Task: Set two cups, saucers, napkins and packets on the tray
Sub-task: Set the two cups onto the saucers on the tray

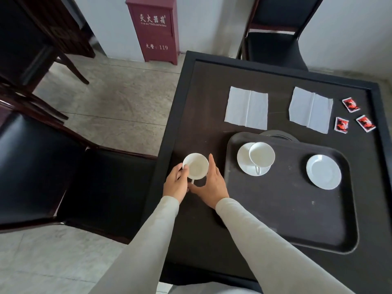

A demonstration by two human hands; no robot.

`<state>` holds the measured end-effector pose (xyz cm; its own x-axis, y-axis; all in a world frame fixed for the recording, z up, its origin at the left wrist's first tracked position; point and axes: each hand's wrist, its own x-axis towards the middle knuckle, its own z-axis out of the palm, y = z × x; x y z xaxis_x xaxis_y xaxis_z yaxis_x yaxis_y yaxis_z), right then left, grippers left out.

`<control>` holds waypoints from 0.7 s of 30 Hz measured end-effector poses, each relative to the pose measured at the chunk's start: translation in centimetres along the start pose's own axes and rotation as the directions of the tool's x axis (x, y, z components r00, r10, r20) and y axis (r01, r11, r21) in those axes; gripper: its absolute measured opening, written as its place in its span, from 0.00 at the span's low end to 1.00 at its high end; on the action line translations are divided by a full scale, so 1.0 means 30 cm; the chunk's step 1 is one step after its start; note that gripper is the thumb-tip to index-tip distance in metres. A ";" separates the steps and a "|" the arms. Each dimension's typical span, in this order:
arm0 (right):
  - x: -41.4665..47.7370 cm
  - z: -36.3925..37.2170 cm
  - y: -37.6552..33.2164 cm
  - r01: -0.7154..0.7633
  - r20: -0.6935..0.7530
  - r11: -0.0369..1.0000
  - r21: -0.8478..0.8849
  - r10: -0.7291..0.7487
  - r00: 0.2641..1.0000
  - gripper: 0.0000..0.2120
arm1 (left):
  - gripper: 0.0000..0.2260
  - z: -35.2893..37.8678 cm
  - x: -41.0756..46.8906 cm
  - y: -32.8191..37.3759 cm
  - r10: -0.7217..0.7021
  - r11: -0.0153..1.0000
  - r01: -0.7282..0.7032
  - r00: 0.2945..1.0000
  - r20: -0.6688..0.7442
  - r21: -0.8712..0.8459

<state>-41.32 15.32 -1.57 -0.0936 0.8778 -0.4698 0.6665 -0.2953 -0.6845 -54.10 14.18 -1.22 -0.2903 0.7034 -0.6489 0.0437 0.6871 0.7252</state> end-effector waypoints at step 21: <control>-0.016 -0.020 -0.043 0.013 -0.045 0.996 0.084 -0.009 0.999 0.44 | 0.14 0.002 -0.070 0.000 0.056 0.996 -0.057 0.998 -0.016 -0.067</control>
<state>-41.69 15.52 -0.12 -0.0667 0.8964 -0.4382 0.6008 -0.3145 -0.7349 -53.45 12.70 0.13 -0.3024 0.7379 -0.6034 -0.0042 0.6320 0.7749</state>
